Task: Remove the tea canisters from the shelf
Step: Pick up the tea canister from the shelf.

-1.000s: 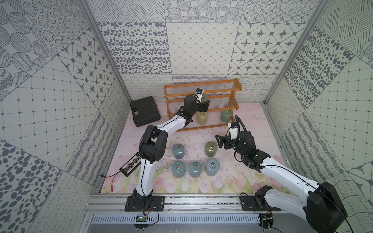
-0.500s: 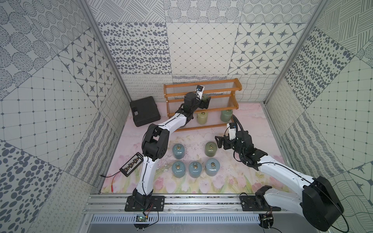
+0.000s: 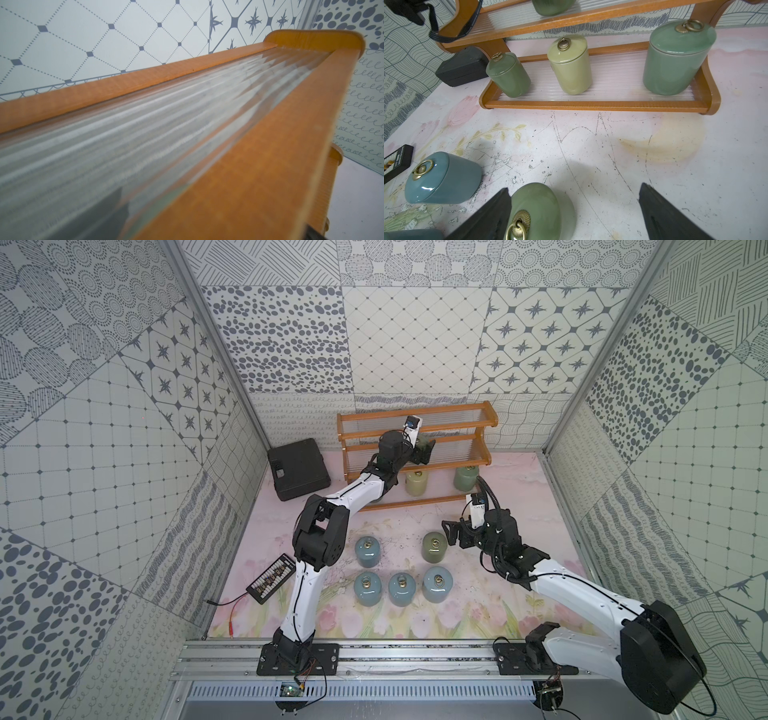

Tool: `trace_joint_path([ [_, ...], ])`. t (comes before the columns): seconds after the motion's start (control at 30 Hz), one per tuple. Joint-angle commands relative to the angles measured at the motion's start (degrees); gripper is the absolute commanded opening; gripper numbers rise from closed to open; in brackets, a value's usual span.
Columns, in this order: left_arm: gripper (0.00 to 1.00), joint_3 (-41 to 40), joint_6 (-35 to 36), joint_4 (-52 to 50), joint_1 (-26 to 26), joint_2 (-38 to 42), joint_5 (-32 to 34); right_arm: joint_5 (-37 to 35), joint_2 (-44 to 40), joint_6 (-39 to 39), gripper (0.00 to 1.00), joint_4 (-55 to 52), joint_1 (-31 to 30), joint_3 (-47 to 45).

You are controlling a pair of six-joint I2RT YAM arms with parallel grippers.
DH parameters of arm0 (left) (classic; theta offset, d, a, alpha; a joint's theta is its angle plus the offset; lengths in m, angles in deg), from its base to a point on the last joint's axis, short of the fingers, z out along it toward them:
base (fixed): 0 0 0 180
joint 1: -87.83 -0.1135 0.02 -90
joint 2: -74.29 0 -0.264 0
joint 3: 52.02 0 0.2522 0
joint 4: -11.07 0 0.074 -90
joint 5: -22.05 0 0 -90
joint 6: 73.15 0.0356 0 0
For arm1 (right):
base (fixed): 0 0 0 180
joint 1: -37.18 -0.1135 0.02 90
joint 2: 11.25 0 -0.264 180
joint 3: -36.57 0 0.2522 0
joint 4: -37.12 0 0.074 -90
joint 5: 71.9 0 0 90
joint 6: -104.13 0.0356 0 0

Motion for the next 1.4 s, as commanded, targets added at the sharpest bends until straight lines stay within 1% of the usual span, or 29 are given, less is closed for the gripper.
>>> trace_joint_path([
  [0.0, 0.98, -1.4, -1.0, -4.8, -0.7, 0.1, 0.6, 0.3, 0.3, 0.2, 1.0, 3.0, 0.3, 1.2],
  [0.23, 0.97, -2.9, -0.1, -4.6, -0.2, 0.6, 0.8, 0.5, 0.1, 0.4, 1.0, 3.0, 0.3, 1.0],
  [0.53, 0.93, -2.6, 0.3, -4.9, -0.1, -0.2, 0.8, -0.1, -1.2, 0.7, 1.0, 2.6, 0.3, -0.1],
  [0.9, 0.78, -4.1, 1.2, -3.2, 0.4, 1.6, 0.4, -0.1, -1.8, 0.7, 1.0, 2.5, 0.4, -0.1],
  [1.13, 0.74, -5.1, 1.8, -2.5, 0.9, 3.3, -0.1, -0.4, -2.8, 0.6, 1.0, 1.8, 0.4, -0.2],
  [1.37, 0.71, -8.3, 1.5, -0.3, 1.2, 6.7, -1.2, -0.4, -3.5, 0.4, 1.0, 1.5, 0.4, -0.4],
])
